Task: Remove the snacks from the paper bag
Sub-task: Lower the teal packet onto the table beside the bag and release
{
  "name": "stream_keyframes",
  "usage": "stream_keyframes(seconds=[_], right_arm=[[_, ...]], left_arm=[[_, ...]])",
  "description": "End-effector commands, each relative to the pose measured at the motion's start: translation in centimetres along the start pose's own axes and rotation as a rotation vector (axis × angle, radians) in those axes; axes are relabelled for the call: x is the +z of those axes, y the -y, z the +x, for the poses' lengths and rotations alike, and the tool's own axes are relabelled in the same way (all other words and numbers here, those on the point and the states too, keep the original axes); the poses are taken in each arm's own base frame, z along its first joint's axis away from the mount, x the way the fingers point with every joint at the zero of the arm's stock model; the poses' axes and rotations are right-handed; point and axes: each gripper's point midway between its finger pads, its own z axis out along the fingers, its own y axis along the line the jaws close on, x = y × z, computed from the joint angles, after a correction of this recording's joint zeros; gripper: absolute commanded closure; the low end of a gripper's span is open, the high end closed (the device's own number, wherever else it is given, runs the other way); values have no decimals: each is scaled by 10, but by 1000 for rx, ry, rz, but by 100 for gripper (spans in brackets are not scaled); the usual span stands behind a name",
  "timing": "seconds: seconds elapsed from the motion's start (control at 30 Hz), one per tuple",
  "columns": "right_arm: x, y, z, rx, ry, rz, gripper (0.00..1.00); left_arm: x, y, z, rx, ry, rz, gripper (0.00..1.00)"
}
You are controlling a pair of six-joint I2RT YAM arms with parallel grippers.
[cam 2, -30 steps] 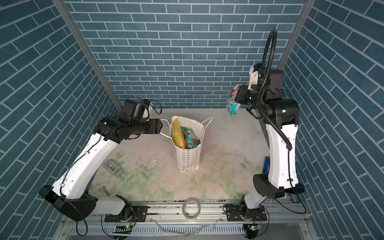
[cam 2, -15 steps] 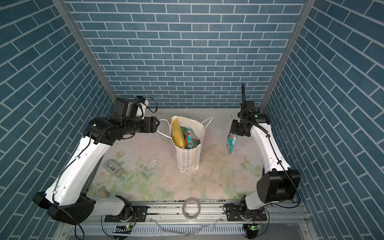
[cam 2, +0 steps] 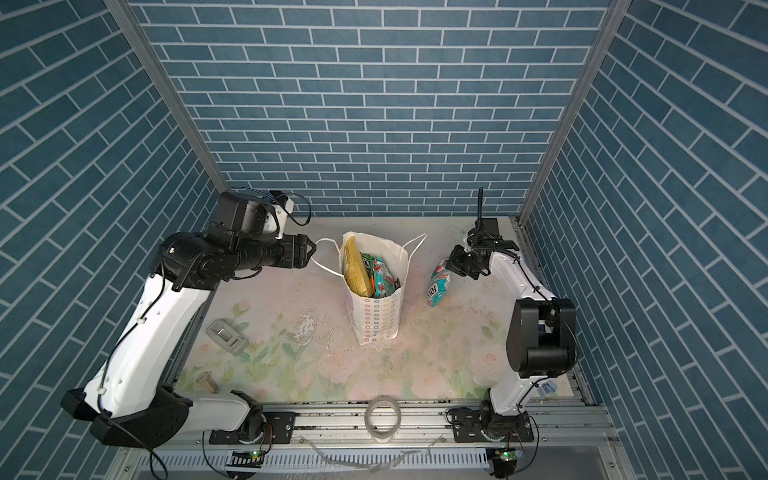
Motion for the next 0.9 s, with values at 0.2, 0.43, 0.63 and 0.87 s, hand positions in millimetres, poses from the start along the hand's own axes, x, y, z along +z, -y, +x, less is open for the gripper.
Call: stream_keyframes(seconds=[0.2,0.43,0.63,0.87], right_arm=[[1,59,15,60,-108,154,100],[-10,96,27,18,-155,346,85],[-14,111,30,-8,-179,424,72],[-45,101,13,-62,-109,468,60]], left_arm=[[-25,24,-1,72,-39,13,27],[-1,50,7,122,-115,29,28],[24,66,15,122,-168,50,31],[37,62,22,88,-207,-14,31]])
